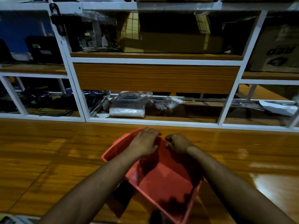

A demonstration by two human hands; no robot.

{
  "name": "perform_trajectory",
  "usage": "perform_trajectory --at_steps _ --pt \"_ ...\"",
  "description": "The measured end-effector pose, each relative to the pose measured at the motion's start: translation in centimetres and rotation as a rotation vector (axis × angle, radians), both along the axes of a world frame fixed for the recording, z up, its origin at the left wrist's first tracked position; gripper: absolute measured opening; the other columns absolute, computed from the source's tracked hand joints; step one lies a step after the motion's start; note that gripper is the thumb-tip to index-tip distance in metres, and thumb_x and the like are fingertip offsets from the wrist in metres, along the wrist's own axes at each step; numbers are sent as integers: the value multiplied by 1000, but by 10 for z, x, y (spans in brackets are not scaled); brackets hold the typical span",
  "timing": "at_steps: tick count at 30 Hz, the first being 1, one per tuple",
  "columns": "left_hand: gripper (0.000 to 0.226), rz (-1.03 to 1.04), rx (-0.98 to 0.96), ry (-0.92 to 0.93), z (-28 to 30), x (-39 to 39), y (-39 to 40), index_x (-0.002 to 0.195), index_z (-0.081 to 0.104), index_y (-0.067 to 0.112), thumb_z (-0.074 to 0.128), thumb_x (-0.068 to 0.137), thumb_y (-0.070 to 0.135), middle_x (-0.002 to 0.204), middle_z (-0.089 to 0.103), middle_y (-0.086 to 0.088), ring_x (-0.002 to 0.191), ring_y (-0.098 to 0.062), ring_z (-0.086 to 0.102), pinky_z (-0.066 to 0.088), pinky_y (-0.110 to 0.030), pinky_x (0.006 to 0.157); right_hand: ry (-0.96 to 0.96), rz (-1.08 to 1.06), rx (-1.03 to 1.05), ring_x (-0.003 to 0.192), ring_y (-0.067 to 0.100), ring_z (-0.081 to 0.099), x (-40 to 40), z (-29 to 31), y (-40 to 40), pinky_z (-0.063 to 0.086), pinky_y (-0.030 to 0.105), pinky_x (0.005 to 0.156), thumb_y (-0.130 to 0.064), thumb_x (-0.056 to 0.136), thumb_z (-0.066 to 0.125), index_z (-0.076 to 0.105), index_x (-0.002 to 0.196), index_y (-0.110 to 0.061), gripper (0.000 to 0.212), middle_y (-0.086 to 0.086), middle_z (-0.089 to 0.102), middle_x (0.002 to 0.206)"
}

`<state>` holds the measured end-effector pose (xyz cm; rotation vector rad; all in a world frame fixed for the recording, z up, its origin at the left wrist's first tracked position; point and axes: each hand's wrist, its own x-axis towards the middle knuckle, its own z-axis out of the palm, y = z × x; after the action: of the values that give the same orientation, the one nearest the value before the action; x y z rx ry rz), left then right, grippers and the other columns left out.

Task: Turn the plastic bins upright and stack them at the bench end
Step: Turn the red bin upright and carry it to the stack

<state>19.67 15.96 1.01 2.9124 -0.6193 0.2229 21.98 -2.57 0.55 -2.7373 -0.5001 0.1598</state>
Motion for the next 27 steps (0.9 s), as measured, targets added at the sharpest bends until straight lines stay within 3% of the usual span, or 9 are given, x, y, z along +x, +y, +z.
perform_trajectory --at_steps 4,10,13,16,19,23,27 --pt "38 -9 110 141 2 -1 -19 122 53 16 59 87 30 127 60 -10 120 -30 54 44 -38 94 -53 6 -33 100 29 66 -1 0 8 46 31 76 -29 84 67 73 97 -18 19 10 74 103" --pt "24 44 105 122 1 4 -9 110 63 28 53 90 37 114 69 -5 108 -27 63 49 -33 80 -229 -33 -96 98 19 66 -8 0 7 52 33 80 -50 77 71 73 95 -31 27 -6 75 98" --pt "30 61 92 146 1 4 -3 118 60 33 51 89 33 120 68 -6 110 -28 63 52 -36 85 -335 -62 -106 116 22 53 -12 5 2 46 36 91 -34 78 73 70 111 -33 33 -7 71 112" --pt "35 140 63 141 1 3 5 123 57 34 49 88 30 121 66 -10 111 -31 62 51 -37 87 -400 -168 -40 118 24 48 -15 10 -12 45 39 93 -21 79 71 68 116 -31 39 -2 66 117" --pt "31 231 -134 207 0 2 18 115 62 30 54 86 26 113 69 -10 106 -30 64 49 -32 80 -385 -263 -14 116 27 48 -16 5 -30 46 39 96 -15 76 69 70 113 -29 40 2 66 117" --pt "32 359 -362 275 -5 5 32 113 66 17 57 83 22 109 70 -14 102 -31 64 50 -31 79 -304 -399 82 115 29 51 -18 -11 -51 42 33 97 -23 78 67 71 111 -23 34 7 67 118" --pt "21 467 -681 389 -11 4 39 107 64 10 60 87 16 95 71 -15 82 -31 68 56 -38 71 -208 -480 300 117 26 54 -24 -21 -54 44 32 98 -16 79 72 60 127 -15 50 8 55 128"
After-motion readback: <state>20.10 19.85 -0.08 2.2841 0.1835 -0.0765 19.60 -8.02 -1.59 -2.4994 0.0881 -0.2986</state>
